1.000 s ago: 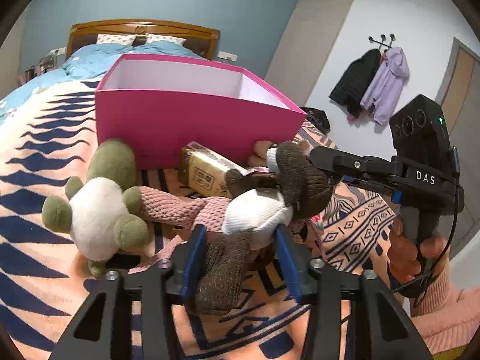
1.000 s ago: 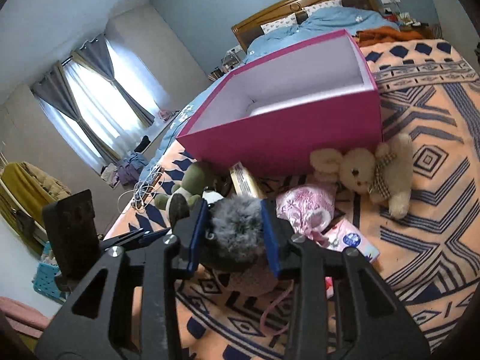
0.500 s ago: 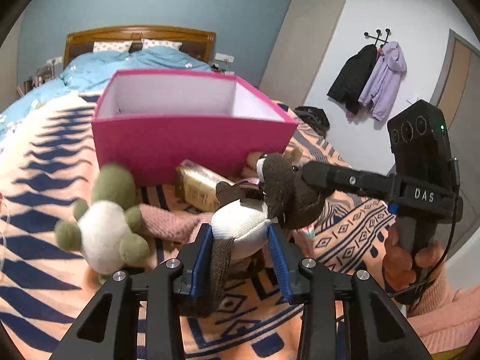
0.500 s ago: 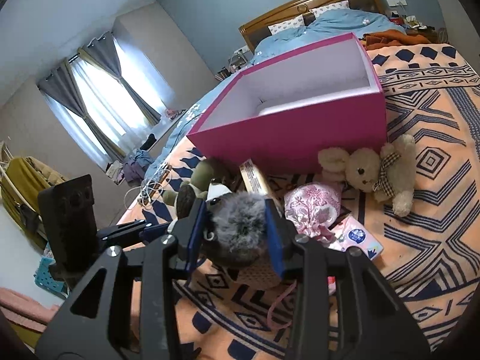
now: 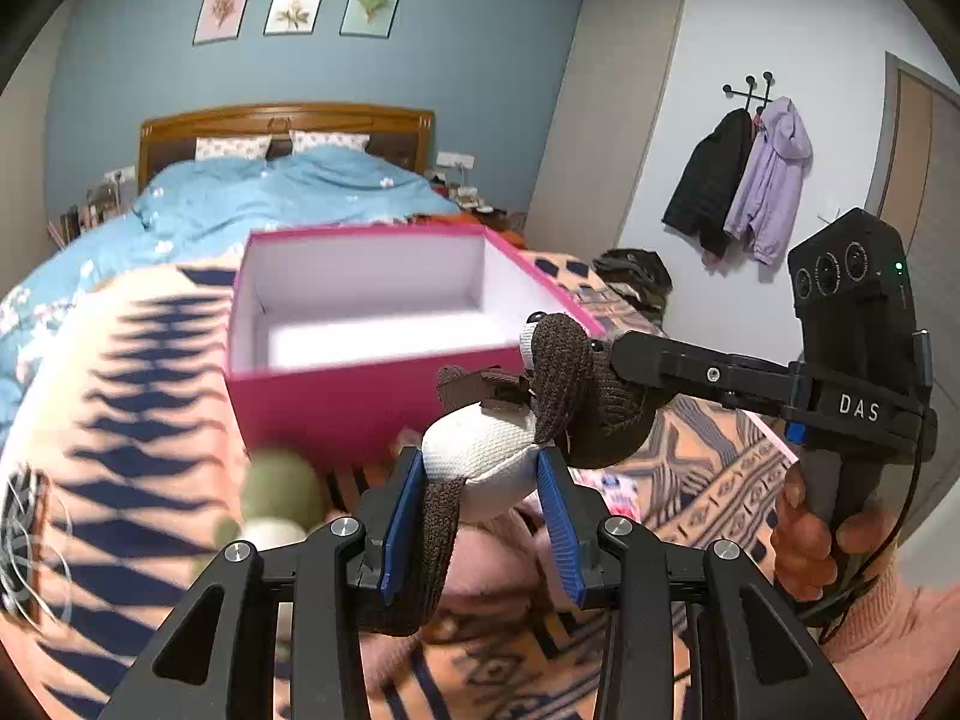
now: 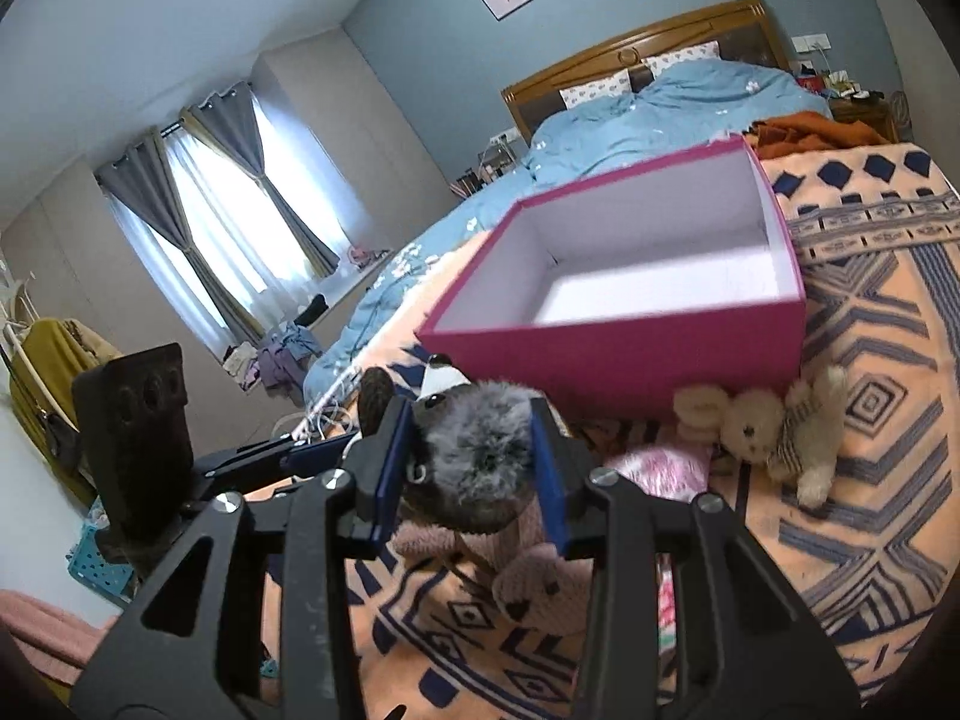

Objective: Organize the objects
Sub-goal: 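Lift the raccoon plush with the right gripper toward the pink box, then lower the raccoon into the pink box and open the right gripper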

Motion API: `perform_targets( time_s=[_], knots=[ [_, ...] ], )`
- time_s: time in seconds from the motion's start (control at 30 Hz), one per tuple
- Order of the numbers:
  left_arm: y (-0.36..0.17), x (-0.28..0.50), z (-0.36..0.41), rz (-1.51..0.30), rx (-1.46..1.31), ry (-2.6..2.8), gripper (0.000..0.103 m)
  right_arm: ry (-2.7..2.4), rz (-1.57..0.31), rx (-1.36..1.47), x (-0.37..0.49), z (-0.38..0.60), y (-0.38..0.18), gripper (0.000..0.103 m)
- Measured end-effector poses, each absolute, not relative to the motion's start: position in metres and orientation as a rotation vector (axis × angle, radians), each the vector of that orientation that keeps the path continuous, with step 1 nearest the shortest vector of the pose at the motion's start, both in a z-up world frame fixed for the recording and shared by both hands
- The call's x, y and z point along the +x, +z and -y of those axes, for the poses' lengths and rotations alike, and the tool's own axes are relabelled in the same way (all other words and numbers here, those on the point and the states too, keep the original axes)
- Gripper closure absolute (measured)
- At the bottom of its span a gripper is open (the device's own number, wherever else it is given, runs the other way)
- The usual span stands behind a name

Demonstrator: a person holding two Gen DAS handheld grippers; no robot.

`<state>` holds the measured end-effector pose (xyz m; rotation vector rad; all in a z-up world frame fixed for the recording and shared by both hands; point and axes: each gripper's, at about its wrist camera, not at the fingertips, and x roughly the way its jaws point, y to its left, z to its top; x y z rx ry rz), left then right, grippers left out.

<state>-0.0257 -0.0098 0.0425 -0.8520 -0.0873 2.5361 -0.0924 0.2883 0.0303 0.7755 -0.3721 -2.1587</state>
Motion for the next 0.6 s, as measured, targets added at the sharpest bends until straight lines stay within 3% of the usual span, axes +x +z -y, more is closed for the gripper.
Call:
perform_targets(
  time_s=[0.37, 0.6],
  knots=[
    [0.079, -0.071, 0.013, -0.015, -0.769, 2.622, 0.063, -2.212, 0.352, 0.653, -0.133, -0.268, 0.069, 0.061],
    [0.076, -0.109, 0.013, -0.079, -0.801, 2.640, 0.063, -2.206, 0.392, 0.681, -0.176, -0.260, 0.068, 0.061]
  ],
)
